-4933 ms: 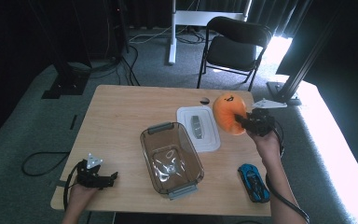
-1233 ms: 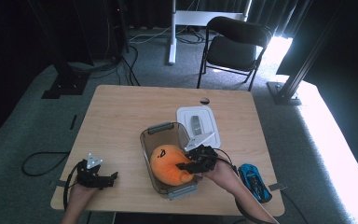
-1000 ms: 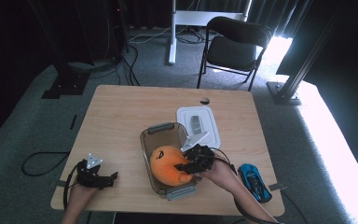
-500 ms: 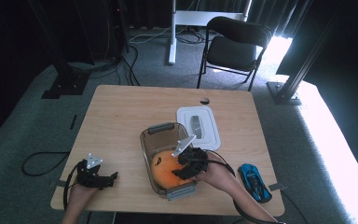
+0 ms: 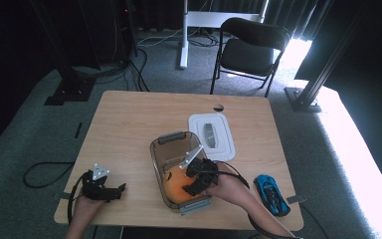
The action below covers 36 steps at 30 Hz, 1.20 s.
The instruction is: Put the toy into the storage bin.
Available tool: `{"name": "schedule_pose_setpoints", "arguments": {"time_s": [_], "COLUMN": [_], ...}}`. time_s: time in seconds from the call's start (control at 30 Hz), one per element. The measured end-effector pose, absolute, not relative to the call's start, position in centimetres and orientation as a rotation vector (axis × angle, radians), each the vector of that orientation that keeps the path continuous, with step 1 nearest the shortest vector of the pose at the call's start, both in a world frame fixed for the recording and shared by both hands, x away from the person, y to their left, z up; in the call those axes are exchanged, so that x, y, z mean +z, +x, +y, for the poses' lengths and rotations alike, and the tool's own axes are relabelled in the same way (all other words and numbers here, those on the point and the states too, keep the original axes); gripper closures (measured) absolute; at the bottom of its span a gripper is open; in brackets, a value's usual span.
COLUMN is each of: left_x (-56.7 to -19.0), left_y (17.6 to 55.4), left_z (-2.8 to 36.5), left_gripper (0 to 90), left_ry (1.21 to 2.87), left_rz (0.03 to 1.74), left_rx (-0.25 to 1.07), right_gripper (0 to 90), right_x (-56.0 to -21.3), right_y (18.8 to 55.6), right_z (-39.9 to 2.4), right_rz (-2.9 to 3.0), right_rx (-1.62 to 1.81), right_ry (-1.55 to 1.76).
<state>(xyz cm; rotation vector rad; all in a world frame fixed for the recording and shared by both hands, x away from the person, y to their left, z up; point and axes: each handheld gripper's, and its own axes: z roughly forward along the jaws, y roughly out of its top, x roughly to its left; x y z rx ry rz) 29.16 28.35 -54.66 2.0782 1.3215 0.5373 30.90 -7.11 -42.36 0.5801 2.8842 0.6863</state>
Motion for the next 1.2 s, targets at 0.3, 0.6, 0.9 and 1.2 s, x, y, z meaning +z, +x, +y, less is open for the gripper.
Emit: {"name": "schedule_pose_setpoints", "arguments": {"time_s": [0.3,0.6,0.9,1.2], "left_x": [-54.7,-54.7,-54.7,-54.7], "left_y": [29.2,29.2,29.2,29.2], "left_z": [28.3,28.3,28.3,28.3], "left_gripper": [0.1,0.1,0.1,0.1], "left_ry": [2.078,2.078,2.078,2.078], "left_rz": [1.321,1.322,1.321,1.321], "left_rx": [0.537,0.537,0.537,0.537], "right_gripper": [22.8,19.3,15.5,11.5], "right_x": [-41.8,-41.3,-40.8,-40.2], "right_y": [30.7,30.7,31.2,31.1], "right_z": [-8.0,-9.2,-10.9,-12.5], "right_rz": [2.893,2.865,2.825,2.75], "right_rx": [0.769,0.914,1.044,1.122], "right_ry": [0.592,0.624,0.74,0.789]}}
